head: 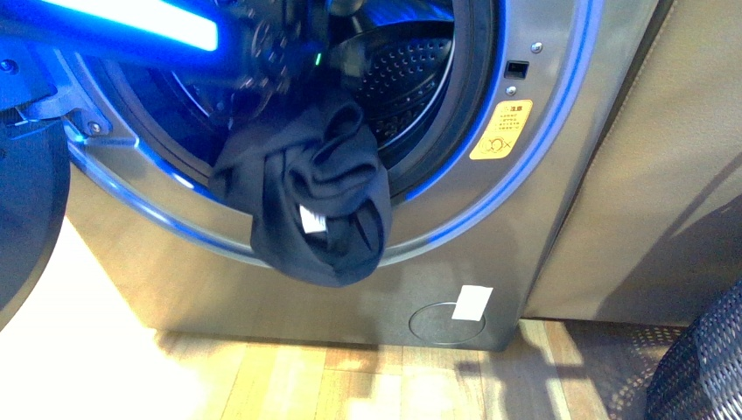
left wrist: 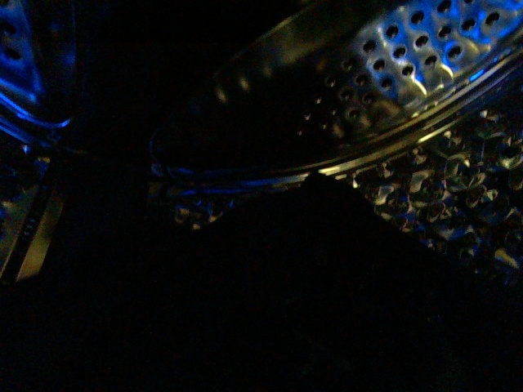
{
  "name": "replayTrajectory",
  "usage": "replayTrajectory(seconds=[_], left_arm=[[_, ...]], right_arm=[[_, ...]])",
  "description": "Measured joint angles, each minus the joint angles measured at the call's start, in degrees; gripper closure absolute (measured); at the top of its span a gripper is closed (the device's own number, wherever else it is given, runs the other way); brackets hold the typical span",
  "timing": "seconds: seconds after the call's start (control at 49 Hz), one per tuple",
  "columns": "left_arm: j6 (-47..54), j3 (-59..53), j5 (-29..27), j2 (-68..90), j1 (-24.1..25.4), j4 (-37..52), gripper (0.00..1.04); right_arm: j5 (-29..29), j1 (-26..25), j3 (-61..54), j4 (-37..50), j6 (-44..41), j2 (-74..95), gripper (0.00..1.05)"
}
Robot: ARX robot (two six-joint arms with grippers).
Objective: Put clothes into washing machine
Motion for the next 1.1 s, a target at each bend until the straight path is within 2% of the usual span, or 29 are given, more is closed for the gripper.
replayTrajectory(seconds=[0.714, 0.837, 1.102], left_arm=[[-4.68, -53.86, 4.28, -29.94, -3.48, 28.04, 0.07], [-4.63, -62.9, 5.95, -39.04, -4.26, 29.0, 0.07], [-3.63, -73.53, 8.44, -55.89, -6.08, 26.01, 0.07]], right_arm=[[0.0, 0.0, 0.0, 0.0, 0.0, 0.0, 1.02], [0.0, 0.0, 0.0, 0.0, 0.0, 0.0, 1.02], [0.0, 0.0, 0.0, 0.0, 0.0, 0.0, 1.02]])
